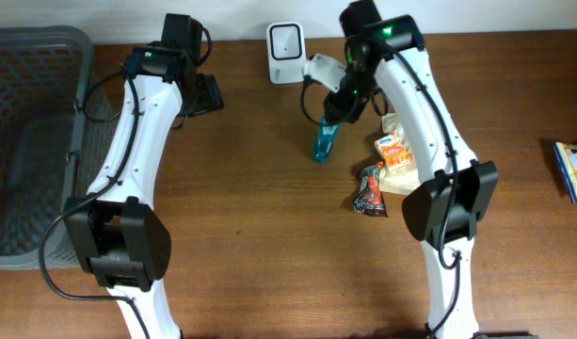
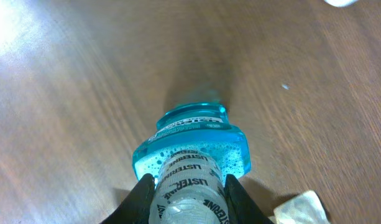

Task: Scan the item barcode
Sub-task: 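Lift the Listerine bottle and carry it left toward the white scanner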

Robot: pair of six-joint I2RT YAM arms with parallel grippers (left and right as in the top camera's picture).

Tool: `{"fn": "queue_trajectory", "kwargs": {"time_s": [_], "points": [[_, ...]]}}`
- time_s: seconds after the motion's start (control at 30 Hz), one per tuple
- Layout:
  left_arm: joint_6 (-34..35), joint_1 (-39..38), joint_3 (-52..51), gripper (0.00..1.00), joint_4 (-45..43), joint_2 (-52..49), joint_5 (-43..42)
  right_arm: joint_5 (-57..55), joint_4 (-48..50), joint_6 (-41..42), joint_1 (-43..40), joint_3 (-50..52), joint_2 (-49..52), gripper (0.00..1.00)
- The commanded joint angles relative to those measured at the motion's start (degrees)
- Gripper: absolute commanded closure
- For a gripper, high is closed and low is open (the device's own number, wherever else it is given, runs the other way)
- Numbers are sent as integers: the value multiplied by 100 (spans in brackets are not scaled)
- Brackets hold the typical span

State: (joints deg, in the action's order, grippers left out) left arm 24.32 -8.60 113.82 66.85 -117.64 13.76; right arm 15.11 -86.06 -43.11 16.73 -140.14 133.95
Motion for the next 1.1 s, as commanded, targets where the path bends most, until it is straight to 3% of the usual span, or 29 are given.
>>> {"fn": "queue_trajectory", "kwargs": {"time_s": [0.0,0.17,0.2,0.3,0.5,0.67,0.77,0.87,1.07], "points": [[72,-35,-33,1,9,-90,20,76,-396,-791,205,31,-52,78],[72,-35,-33,1,11,-90,20,-597,-479,-787,238,31,-52,69],[72,-35,-33,1,11,-90,20,-640,-470,-780,236,31,-52,62],[72,-35,-33,1,11,-90,20,-656,-361,-562,240,31,-52,30],[72,-35,-33,1,11,-90,20,-662,39,518,238,28,-151,1],[72,-35,-33,1,9,-90,20,-680,254,1786,227,-299,-372,1],[72,-35,-33,1,9,-90,20,-680,208,3453,142,-896,-470,1],[72,-35,-33,1,9,-90,20,-590,24,4616,4,-1276,-581,1],[72,-35,-33,1,11,-92,20,1346,-704,4725,-20,-1370,-629,1]]}}
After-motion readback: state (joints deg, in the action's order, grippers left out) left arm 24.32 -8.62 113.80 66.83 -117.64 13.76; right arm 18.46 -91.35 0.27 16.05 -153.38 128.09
